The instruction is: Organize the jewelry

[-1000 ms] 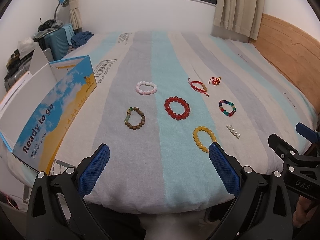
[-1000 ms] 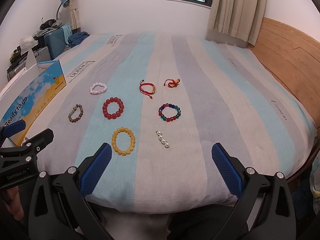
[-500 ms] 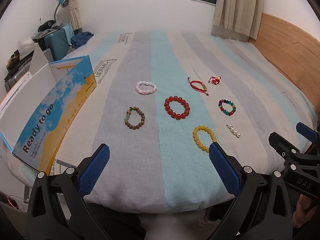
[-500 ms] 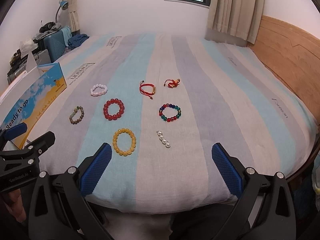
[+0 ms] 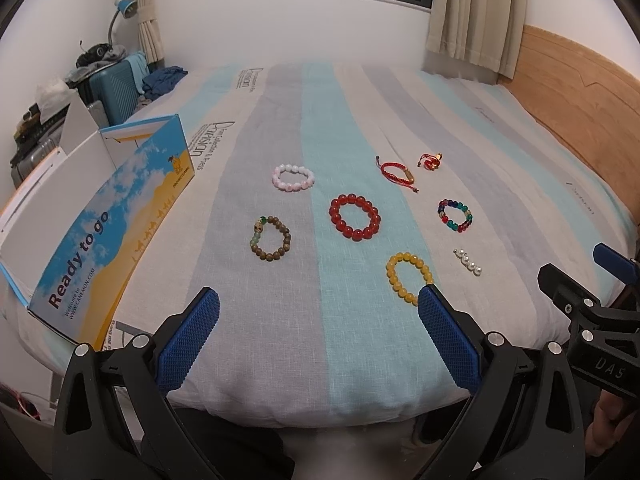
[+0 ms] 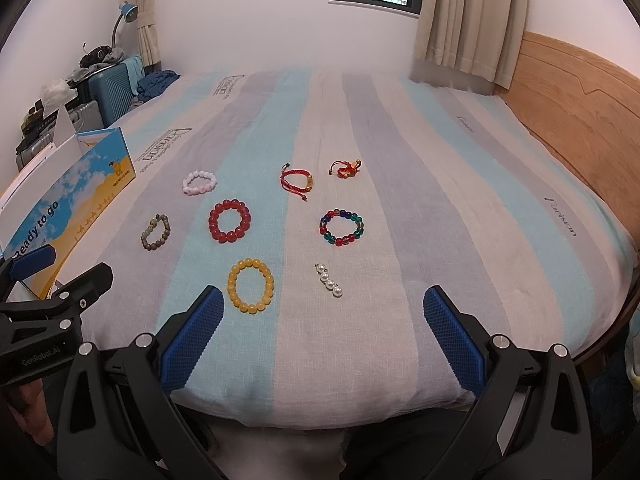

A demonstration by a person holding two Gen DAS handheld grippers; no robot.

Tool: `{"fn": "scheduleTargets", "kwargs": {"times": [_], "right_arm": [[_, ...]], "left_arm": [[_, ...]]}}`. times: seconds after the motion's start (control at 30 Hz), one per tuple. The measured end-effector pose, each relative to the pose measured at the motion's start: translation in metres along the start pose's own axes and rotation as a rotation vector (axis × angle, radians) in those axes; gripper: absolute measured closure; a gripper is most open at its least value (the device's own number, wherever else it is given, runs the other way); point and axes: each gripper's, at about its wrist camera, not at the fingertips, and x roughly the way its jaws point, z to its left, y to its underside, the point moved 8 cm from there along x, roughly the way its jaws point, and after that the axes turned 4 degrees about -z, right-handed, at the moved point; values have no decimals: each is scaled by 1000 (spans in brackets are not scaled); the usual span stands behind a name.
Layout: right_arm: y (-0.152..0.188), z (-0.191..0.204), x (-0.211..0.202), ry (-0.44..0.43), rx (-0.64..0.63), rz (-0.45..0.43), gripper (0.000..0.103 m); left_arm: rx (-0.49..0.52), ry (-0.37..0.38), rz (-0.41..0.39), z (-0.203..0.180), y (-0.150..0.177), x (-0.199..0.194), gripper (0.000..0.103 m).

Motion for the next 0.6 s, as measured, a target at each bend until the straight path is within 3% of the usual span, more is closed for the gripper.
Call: {"fn": "scheduleTargets", "kwargs": {"times": [0.6], "right_arm": [[-5,2,19,-1,-16,32,7]], "left_arm": [[-7,1,24,8,-8,19,6]]}}
